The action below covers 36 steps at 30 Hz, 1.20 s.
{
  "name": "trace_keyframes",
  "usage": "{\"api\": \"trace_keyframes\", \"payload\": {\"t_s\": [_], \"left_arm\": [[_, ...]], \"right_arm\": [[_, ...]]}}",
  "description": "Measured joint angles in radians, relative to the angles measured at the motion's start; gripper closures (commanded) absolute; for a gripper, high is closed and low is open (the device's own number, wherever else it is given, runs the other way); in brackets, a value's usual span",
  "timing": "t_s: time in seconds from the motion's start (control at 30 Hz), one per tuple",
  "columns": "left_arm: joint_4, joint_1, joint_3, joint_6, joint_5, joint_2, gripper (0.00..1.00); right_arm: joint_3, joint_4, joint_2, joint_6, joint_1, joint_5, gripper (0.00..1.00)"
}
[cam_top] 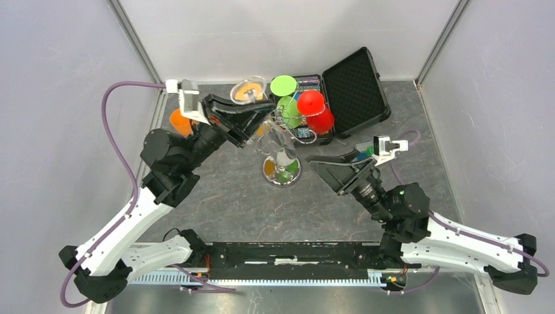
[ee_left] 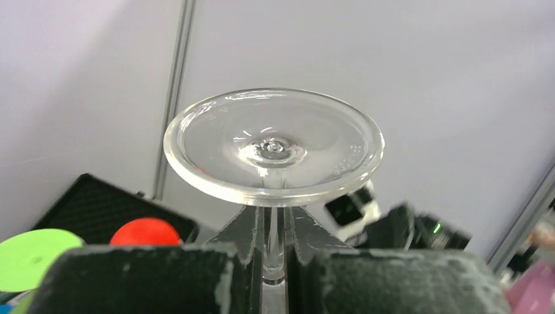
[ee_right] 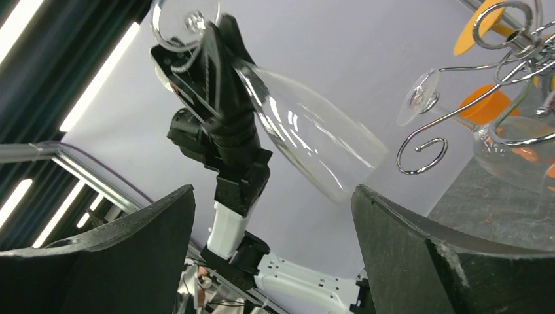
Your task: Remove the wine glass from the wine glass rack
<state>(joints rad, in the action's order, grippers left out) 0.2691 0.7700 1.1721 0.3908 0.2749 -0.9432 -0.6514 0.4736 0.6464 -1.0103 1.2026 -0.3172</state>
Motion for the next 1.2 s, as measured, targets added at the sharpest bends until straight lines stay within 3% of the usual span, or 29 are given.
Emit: {"api": "trace_keyframes", "payload": {"t_s": [0.23, 0.47, 0.73, 0.97, 1.2], "left_arm": [[0.178, 0.0, -0.021, 0.285, -0.15, 0.002, 0.98], [0.249, 0.0, -0.066, 0.459, -0.225, 0.016, 0.98], [0.273, 0.0, -0.088, 0.529, -0.274, 0.044, 0.98], [0.291, 0.0, -0.094, 0.532, -0.273, 0.059, 0.98], [0.377, 0.0, -0.091, 0.529, -0.172, 0.028, 0.98]], "right_arm": [[0.011, 0.162, 0.136, 0.071, 0.0, 0.106, 0.09], [0.012, 0.367, 0.195, 0.138, 0.0, 0.171, 0.26], [0.024, 0.562, 0.206, 0.182, 0.002, 0.209, 0.28], [0.021, 0.581, 0.229, 0.187, 0.002, 0.208, 0.33], [-0.06, 0.573, 0.304, 0.143, 0.002, 0.235, 0.44]]}}
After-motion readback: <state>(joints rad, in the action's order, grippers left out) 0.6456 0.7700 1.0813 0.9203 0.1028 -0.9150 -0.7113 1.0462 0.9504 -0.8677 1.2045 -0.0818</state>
